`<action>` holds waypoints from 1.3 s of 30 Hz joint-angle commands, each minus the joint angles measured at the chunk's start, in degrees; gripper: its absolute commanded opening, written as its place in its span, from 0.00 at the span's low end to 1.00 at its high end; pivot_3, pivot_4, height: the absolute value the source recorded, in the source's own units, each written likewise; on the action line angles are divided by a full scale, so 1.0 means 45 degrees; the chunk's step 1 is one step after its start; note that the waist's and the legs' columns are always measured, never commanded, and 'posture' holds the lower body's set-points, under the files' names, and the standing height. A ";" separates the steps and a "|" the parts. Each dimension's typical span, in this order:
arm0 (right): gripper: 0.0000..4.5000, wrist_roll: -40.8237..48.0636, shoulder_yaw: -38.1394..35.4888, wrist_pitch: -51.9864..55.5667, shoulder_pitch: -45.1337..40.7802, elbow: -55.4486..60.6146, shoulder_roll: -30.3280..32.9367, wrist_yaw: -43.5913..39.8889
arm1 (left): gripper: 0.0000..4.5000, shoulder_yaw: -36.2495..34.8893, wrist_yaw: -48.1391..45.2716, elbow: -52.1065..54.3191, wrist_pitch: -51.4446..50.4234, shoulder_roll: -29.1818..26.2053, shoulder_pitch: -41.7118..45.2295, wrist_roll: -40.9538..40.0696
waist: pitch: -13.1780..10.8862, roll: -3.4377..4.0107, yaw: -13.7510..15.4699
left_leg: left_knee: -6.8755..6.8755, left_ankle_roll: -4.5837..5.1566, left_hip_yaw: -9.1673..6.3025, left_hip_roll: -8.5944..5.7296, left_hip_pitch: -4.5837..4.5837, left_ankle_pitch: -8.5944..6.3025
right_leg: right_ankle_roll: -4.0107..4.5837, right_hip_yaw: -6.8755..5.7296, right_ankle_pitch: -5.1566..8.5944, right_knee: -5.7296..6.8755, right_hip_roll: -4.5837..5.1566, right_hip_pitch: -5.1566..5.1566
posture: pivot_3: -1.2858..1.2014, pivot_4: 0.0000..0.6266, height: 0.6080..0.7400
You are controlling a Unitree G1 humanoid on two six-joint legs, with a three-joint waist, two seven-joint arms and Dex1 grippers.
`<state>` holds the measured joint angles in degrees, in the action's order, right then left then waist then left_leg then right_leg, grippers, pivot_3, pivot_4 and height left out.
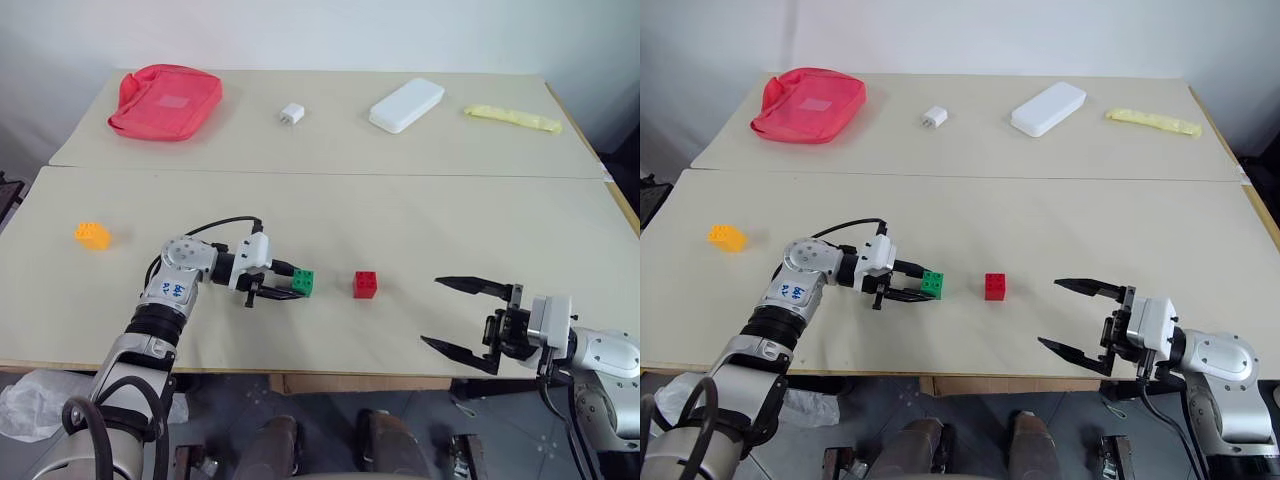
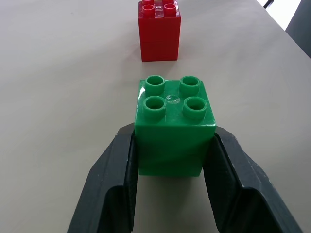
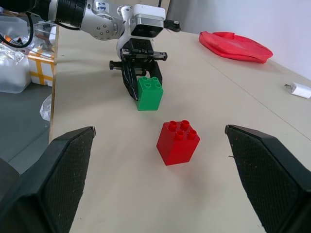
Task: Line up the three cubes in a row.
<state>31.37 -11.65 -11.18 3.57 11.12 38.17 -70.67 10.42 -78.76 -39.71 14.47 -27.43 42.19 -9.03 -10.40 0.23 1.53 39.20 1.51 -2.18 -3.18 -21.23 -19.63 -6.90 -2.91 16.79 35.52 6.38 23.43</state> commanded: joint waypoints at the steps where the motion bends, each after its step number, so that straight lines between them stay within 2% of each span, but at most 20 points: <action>1: 1.00 0.0042 -0.0074 -0.0107 -0.0230 0.0060 0.0093 -0.0043 | 0.41 -0.0181 0.0080 -0.0323 0.0000 0.0021 0.0098 0.0099 | 0.0000 0.0000 -0.0007 | 0.0000 0.0001 0.0000 0.0000 0.0001 0.0000 | 0.0000 0.0001 0.0000 0.0002 0.0000 0.0000 | 0.52 0.24 1.00; 6: 1.00 0.0171 0.0299 0.0107 -0.0529 0.0046 0.0034 -0.0299 | 0.75 -0.0795 0.0685 -0.0328 0.0410 0.0085 -0.0045 -0.0206 | -0.0003 -0.0005 -0.0009 | 0.0000 0.0002 0.0000 0.0000 -0.0002 0.0002 | 0.0000 -0.0001 0.0000 0.0003 -0.0003 0.0004 | 0.52 0.24 1.00; 9: 1.00 0.0290 0.0614 0.0303 -0.0916 0.0041 -0.0084 -0.0348 | 0.97 -0.1361 0.0451 0.0885 0.0106 -0.0422 -0.0760 -0.0846 | -0.0003 -0.0005 -0.0035 | 0.0000 0.0002 -0.0001 0.0001 -0.0004 0.0002 | 0.0000 0.0000 0.0000 0.0003 0.0006 0.0006 | 0.52 0.24 1.00; 10: 1.00 0.0363 0.0724 0.0392 -0.1070 0.0069 -0.0152 -0.0356 | 1.00 -0.1597 0.0318 0.1466 -0.0083 -0.0648 -0.1121 -0.1146 | -0.0003 -0.0005 -0.0077 | -0.0001 0.0001 -0.0003 0.0003 -0.0002 0.0001 | 0.0000 0.0000 0.0000 0.0003 0.0017 0.0006 | 0.52 0.24 1.00; 15: 1.00 0.1005 0.1515 0.1640 -0.1880 0.0679 -0.0479 -0.0307 | 1.00 -0.3396 0.0939 0.4778 -0.1180 -0.2160 -0.3711 -0.2416 | -0.0003 -0.0004 -0.0321 | -0.0005 -0.0025 -0.0020 0.0049 -0.0002 0.0001 | 0.0010 0.0030 0.0005 -0.0003 0.0039 0.0008 | 0.52 0.24 1.00; 19: 1.00 0.1062 0.2174 0.2137 -0.2675 0.0810 -0.0991 -0.0129 | 1.00 -0.5748 0.2139 0.7414 -0.1912 -0.2961 -0.6912 -0.3464 | -0.0004 -0.0004 -0.0404 | -0.0012 -0.0038 -0.0051 0.0059 -0.0003 -0.0005 | 0.0024 0.0080 0.0012 -0.0016 0.0044 0.0002 | 0.52 0.24 1.00; 22: 1.00 0.0412 0.2537 0.1670 -0.3716 0.0391 -0.2132 0.0778 | 1.00 -0.9549 0.6013 0.9540 -0.3102 -0.1259 -1.0373 -0.4897 | -0.0004 -0.0001 -0.0448 | -0.0026 -0.0049 -0.0048 0.0075 0.0002 -0.0013 | 0.0031 0.0099 0.0015 -0.0026 0.0038 0.0004 | 0.52 0.24 1.00; 24: 1.00 0.0385 0.2729 0.1906 -0.3933 0.0376 -0.2343 0.0801 | 1.00 -1.1001 0.7719 1.0021 -0.3221 -0.0222 -1.1695 -0.5159 | -0.0004 -0.0002 -0.0377 | -0.0027 -0.0053 -0.0053 0.0078 0.0004 -0.0017 | 0.0036 0.0094 0.0018 -0.0032 0.0037 0.0003 | 0.52 0.24 1.00; 27: 1.00 0.0225 0.3076 0.1968 -0.4085 0.0358 -0.2442 0.0648 | 1.00 -1.2337 0.9556 1.0629 -0.2898 0.1324 -1.3307 -0.5156 | 0.0001 -0.0025 -0.0147 | -0.0021 -0.0052 -0.0078 0.0072 -0.0002 -0.0018 | 0.0040 0.0064 0.0020 -0.0063 0.0038 -0.0006 | 0.52 0.24 1.00; 32: 1.00 0.0152 0.3529 0.1601 -0.4523 0.0338 -0.2494 0.0035 | 1.00 -1.3283 1.1051 1.0737 -0.2578 0.3072 -1.4853 -0.5544 | 0.0020 -0.0058 0.0093 | -0.0016 -0.0035 -0.0093 0.0055 0.0016 -0.0027 | 0.0030 0.0057 0.0013 -0.0128 0.0055 -0.0064 | 0.52 0.24 1.00; 39: 1.00 0.0371 0.3573 0.2011 -0.4860 0.0438 -0.2255 -0.0478 | 1.00 -1.2699 1.2331 1.1261 -0.2476 0.3541 -1.4843 -0.5213 | 0.0031 -0.0075 -0.0015 | -0.0021 -0.0051 -0.0094 0.0075 0.0018 -0.0042 | 0.0042 0.0051 0.0019 -0.0134 0.0042 -0.0057 | 0.52 0.24 1.00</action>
<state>32.02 4.82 -2.23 -17.68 11.43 27.77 -72.68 -47.11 -25.24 8.35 2.98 -11.28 -25.06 -32.89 -10.26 -0.10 1.46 39.10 1.28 -2.60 -2.84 -21.15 -19.82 -6.71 -2.67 16.88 34.92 6.57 23.17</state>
